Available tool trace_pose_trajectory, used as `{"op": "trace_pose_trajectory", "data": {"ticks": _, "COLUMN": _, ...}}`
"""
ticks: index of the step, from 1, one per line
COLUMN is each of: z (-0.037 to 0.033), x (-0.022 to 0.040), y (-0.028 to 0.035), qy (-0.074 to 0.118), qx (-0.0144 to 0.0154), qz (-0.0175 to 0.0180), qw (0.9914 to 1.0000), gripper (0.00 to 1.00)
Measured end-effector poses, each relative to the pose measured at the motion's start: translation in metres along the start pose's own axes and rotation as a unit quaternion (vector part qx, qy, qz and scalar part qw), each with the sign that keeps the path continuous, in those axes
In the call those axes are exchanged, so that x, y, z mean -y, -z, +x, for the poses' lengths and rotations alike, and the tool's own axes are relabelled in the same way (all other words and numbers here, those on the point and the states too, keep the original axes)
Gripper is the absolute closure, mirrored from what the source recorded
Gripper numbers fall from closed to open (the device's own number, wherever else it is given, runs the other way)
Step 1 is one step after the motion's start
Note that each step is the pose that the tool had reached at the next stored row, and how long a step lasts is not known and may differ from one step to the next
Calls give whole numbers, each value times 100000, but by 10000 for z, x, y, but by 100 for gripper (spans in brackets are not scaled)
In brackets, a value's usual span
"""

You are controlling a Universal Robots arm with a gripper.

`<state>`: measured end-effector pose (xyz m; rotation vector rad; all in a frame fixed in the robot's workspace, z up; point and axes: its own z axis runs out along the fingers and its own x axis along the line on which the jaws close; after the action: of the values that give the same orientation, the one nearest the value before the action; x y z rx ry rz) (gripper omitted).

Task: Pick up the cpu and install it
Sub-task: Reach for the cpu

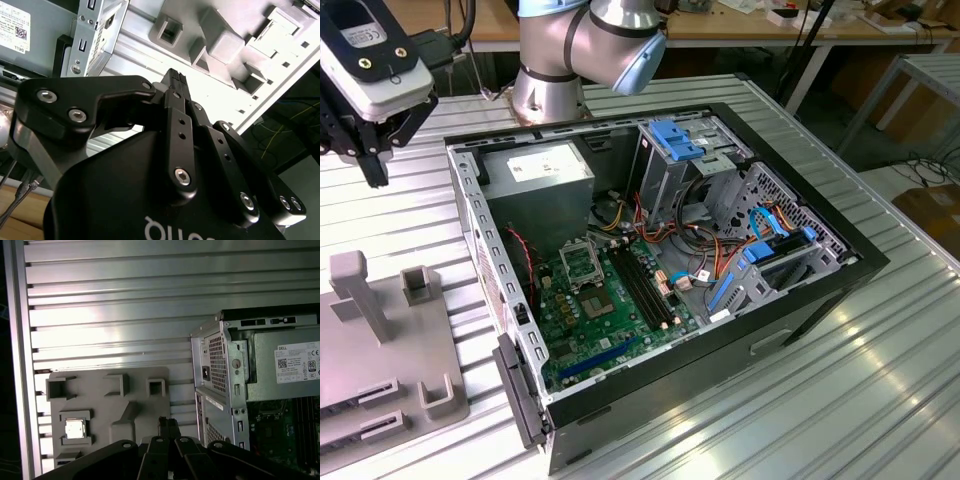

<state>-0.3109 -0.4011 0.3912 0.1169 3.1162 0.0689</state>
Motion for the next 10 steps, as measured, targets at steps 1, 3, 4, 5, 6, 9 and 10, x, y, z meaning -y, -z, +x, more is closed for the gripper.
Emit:
{"op": "trace_pose_trajectory", "data": {"ticks": 1, "z": -1, "x": 4, "y": 0, "qy": 7, "qx": 4, "qz": -3, "qw": 100000, "gripper": 89}}
{"op": "trace_pose_trajectory", "data": {"ticks": 3, "z": -1, "x": 13, "y": 1, "qy": 9, "qx": -2, "qz": 1, "qw": 100000, "gripper": 89}}
{"op": "trace_pose_trajectory", "data": {"ticks": 4, "z": -1, "x": 18, "y": 1, "qy": 10, "qx": 0, "qz": 0, "qw": 100000, "gripper": 89}}
{"op": "trace_pose_trajectory", "data": {"ticks": 5, "z": 8, "x": 72, "y": 3, "qy": 5, "qx": 5, "qz": 2, "qw": 100000, "gripper": 89}}
{"op": "trace_pose_trajectory", "data": {"ticks": 6, "z": 17, "x": 78, "y": 4, "qy": 5, "qx": 3, "qz": 2, "qw": 100000, "gripper": 89}}
{"op": "trace_pose_trajectory", "data": {"ticks": 9, "z": 167, "x": 163, "y": 6, "qy": 7, "qx": 3, "qz": 1, "qw": 100000, "gripper": 89}}
{"op": "trace_pose_trajectory", "data": {"ticks": 10, "z": 169, "x": 165, "y": 5, "qy": 6, "qx": 2, "qz": 0, "qw": 100000, "gripper": 89}}
